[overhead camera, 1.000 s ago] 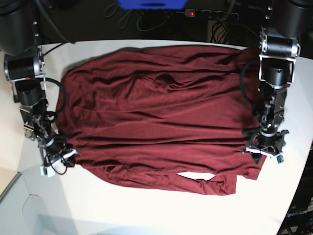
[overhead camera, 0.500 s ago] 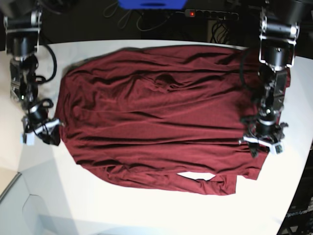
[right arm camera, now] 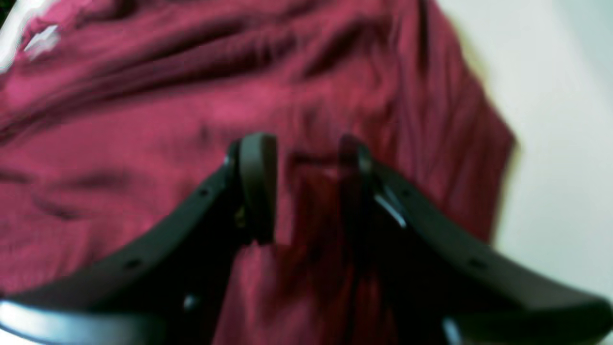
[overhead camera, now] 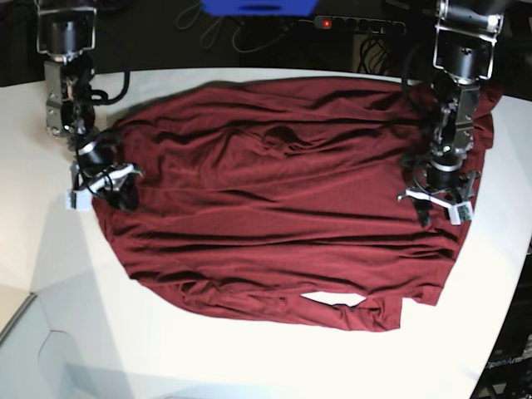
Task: Layout the t-shirt on the table in an organized manner, then fold the t-shirt properly
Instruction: 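Slide both grippers along the shirt edges toward the collar, then lift the shirt collar corners with both grippers and pull them apart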
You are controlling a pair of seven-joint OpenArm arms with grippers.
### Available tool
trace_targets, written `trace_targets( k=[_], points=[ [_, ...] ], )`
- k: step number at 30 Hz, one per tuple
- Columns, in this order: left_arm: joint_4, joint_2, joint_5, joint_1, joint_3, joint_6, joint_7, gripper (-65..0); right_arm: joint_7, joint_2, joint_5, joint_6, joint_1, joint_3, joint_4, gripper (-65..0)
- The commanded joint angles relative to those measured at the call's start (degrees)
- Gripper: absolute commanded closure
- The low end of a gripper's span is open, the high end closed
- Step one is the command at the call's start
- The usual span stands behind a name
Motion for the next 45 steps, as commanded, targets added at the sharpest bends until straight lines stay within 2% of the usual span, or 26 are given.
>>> trace_targets(
  k=[1, 5, 11, 13, 24, 28, 33, 39, 45],
  points=[
    [-1.6, -0.8, -0.3, -1.9, -0.3, 0.3, 1.5, -33.9, -0.2, 1.0, 0.2, 0.0, 3.0, -1.3, -1.8, -22.4],
    [-7.8, -0.7, -0.3, -5.8, -0.3, 0.3, 1.4, -33.9, 0.1, 1.8, 0.2, 0.0, 9.8, -4.7, -12.1, -22.5],
    [-12.4, -0.7, -0.3, -10.7, -0.1, 0.2, 1.4, -33.9, 0.2, 2.3, 0.1, 0.0, 19.3, -4.8, -22.7, -22.7],
    [-13.6, -0.7, -0.3, -12.1, -0.1, 0.2, 1.4, -33.9, 0.2, 3.5, 0.1, 0.0, 22.1, -4.8, -25.4, -22.7],
    [-15.3, -0.6, -0.4, -17.5, -0.3, 0.2, 1.4, -33.9, 0.2, 5.0, 0.2, -0.1, 26.7, -4.8, -28.2, -22.8],
    [-10.7, 0.5, -0.4, -17.8, -0.3, 0.2, 1.7, -33.9, 0.2, 5.1, 0.2, -0.1, 25.0, -4.5, -22.8, -22.8],
    [-6.9, 0.9, -0.4, -16.7, -0.3, 0.4, 1.9, -33.9, 0.1, 6.1, 0.2, -0.3, 18.7, -3.8, -9.1, -22.8],
    [-5.5, 0.4, -0.4, -13.9, -0.4, 0.4, 1.8, -33.9, -0.5, 6.0, 0.2, -0.3, 12.2, 3.3, 1.4, -22.9],
    [4.1, 0.8, -0.5, -7.6, -10.2, 0.4, 3.6, -33.9, -0.5, 5.8, 0.2, -0.3, 4.5, 8.5, 9.6, -22.9]
  ],
)
